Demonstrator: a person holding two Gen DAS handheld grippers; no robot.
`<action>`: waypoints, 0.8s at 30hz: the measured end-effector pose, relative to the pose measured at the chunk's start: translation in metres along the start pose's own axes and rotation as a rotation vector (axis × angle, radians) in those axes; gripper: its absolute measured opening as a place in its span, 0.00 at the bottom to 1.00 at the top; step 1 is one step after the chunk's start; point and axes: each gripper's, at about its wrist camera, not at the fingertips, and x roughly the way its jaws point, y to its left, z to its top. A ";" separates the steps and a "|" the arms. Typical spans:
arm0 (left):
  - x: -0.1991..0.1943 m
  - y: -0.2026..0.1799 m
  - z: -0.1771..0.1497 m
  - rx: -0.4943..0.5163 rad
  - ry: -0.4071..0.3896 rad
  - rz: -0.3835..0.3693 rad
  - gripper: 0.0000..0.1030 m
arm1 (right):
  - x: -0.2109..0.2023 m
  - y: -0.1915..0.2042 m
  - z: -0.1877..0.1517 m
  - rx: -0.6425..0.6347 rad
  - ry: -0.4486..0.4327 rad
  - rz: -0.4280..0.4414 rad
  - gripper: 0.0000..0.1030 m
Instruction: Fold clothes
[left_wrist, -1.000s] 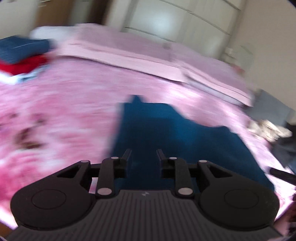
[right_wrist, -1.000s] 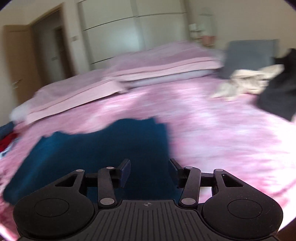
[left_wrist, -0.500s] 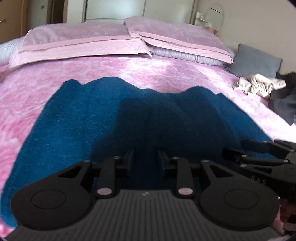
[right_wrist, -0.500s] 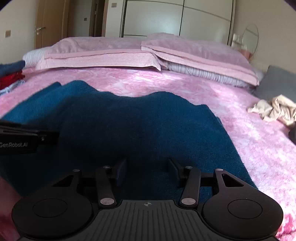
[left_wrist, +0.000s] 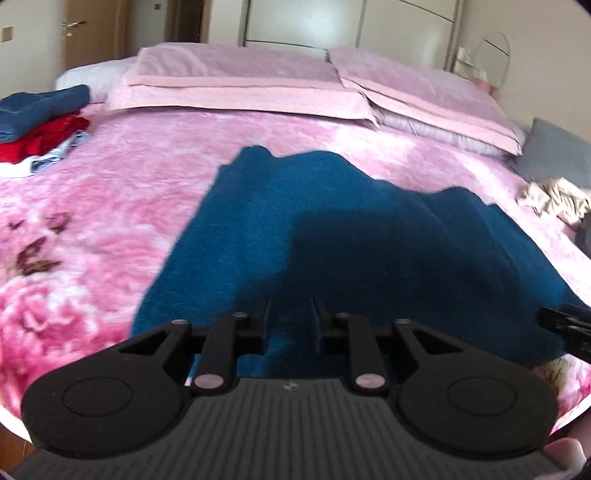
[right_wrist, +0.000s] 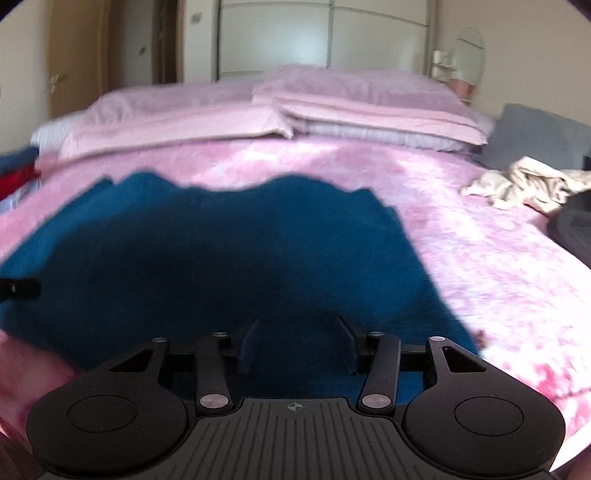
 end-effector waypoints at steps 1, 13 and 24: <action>0.001 0.000 -0.002 0.002 0.010 0.017 0.20 | -0.005 -0.003 -0.003 0.011 -0.006 -0.013 0.47; -0.033 0.069 -0.016 -0.359 0.078 -0.081 0.31 | -0.038 -0.074 -0.016 0.475 0.091 0.160 0.47; -0.007 0.119 -0.023 -0.670 0.054 -0.119 0.28 | -0.018 -0.156 -0.030 0.915 0.077 0.178 0.47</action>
